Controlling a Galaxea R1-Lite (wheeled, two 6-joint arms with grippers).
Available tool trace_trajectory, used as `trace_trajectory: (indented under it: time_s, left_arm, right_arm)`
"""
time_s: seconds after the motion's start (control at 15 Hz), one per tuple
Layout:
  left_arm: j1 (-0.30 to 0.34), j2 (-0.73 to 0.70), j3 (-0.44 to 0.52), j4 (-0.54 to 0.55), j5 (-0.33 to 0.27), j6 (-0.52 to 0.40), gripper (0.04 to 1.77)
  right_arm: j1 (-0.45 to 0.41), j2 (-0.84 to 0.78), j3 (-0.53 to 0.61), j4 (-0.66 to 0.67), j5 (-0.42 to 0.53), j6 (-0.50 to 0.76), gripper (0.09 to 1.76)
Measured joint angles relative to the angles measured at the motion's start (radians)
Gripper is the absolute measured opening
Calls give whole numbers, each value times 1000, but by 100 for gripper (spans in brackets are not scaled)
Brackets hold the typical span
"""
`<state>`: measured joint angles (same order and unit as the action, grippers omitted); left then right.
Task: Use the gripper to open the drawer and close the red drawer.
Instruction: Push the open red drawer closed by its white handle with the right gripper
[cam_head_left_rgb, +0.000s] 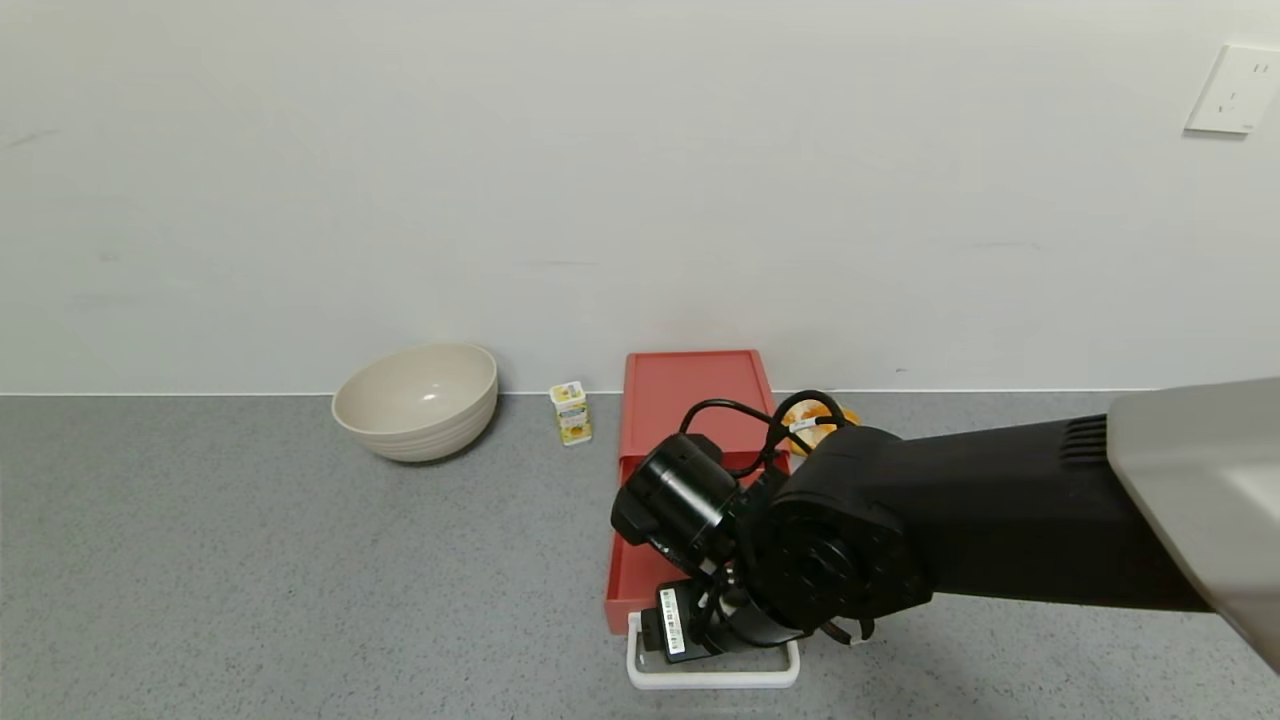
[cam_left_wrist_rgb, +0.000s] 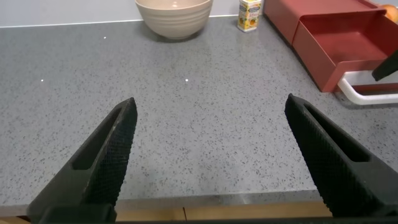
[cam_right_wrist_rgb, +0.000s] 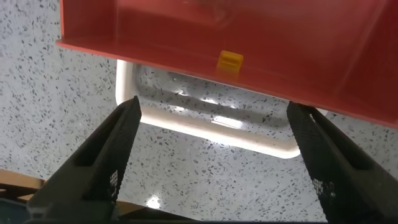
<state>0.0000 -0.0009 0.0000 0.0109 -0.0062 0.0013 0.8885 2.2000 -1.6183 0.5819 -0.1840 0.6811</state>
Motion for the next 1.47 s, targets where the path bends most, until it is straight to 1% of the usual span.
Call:
trace_trajectory:
  time_s: [0.67,0.93,1.13,1.47]
  left_arm:
    - [0,0,0,0,0,0,172]
    - [0,0,0,0,0,0,172]
    - [0,0,0,0,0,0,172]
    - [0,0,0,0,0,0,172]
  right_arm:
    - [-4,6,-6,1,-3,-2,171]
    - [-7,22,-28,3,-53,0,171]
    - [-5,45,-57,6,-111,5,171]
    - [-8,81,-113,8,-154,16,171]
